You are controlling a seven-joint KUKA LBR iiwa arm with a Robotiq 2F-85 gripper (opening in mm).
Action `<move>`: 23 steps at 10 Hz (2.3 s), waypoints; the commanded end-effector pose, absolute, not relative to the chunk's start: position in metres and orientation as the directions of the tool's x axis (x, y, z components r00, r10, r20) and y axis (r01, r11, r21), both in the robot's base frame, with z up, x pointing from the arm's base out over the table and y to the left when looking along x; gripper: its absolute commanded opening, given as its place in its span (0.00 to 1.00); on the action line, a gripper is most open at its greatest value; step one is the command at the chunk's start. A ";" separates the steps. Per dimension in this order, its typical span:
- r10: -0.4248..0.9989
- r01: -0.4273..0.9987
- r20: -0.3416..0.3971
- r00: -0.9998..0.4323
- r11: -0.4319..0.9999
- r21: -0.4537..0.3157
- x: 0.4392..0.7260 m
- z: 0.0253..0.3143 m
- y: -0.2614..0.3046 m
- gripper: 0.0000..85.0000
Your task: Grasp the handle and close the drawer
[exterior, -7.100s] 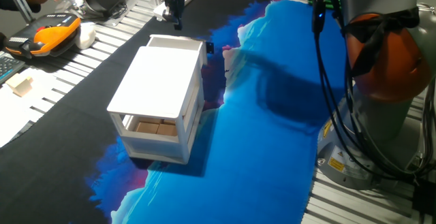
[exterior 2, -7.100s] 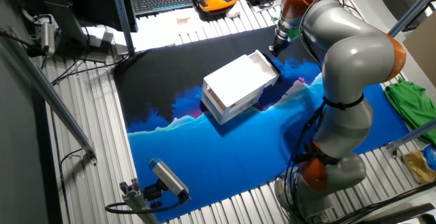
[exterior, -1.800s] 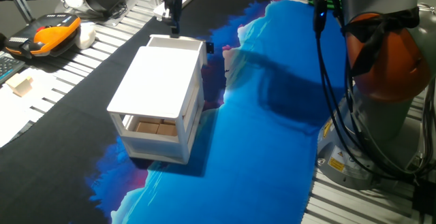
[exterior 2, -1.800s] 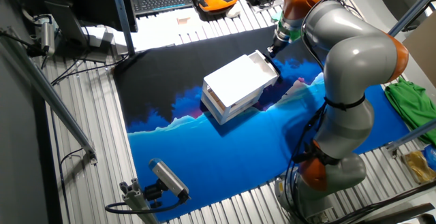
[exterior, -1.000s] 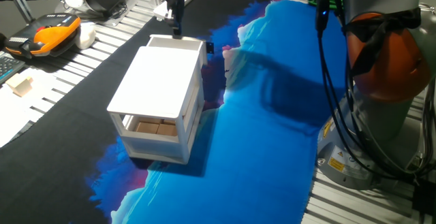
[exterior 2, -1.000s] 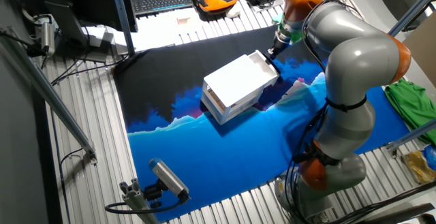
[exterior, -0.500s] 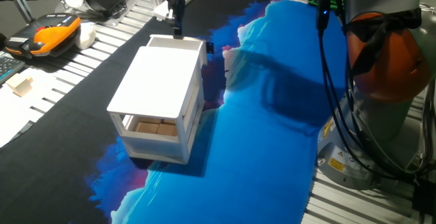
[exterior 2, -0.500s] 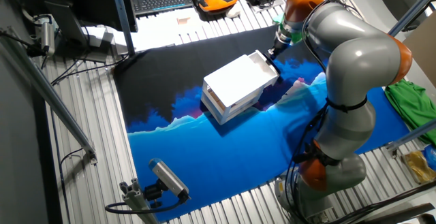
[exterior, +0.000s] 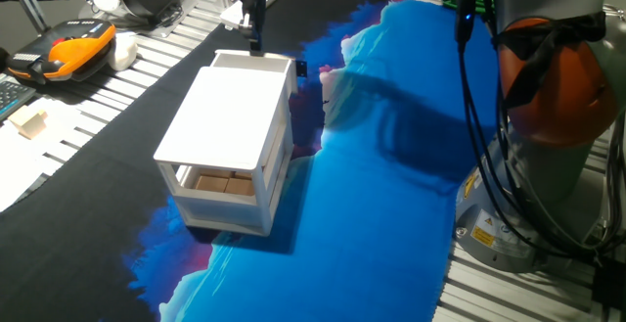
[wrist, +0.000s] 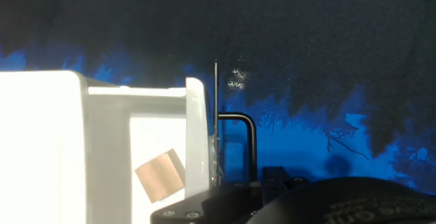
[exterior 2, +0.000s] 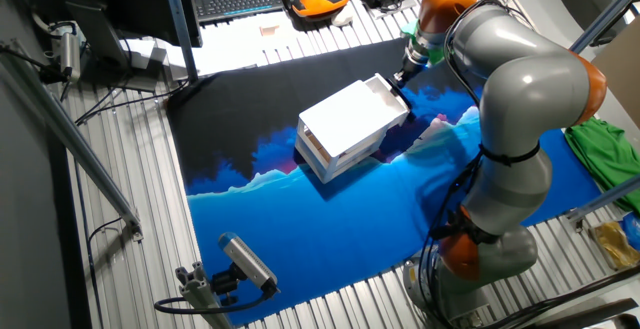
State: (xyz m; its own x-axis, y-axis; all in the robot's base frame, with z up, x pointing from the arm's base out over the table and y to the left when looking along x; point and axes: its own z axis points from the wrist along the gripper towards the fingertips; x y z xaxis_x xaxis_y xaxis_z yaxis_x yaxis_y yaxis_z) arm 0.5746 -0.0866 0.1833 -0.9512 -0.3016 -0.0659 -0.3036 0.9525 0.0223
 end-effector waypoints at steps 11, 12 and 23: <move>-0.237 -0.238 -0.072 -0.969 0.971 0.000 0.574 0.183 -0.086 0.00; -0.235 -0.236 -0.072 -0.969 0.972 -0.005 0.574 0.184 -0.086 0.00; -0.230 -0.233 -0.113 -0.967 0.973 0.009 0.573 0.188 -0.087 0.00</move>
State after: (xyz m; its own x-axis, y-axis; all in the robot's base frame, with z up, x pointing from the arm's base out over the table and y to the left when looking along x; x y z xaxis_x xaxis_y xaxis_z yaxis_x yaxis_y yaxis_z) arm 0.5734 -0.0871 0.1884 -0.9670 -0.2287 -0.1127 -0.2310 0.9729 0.0081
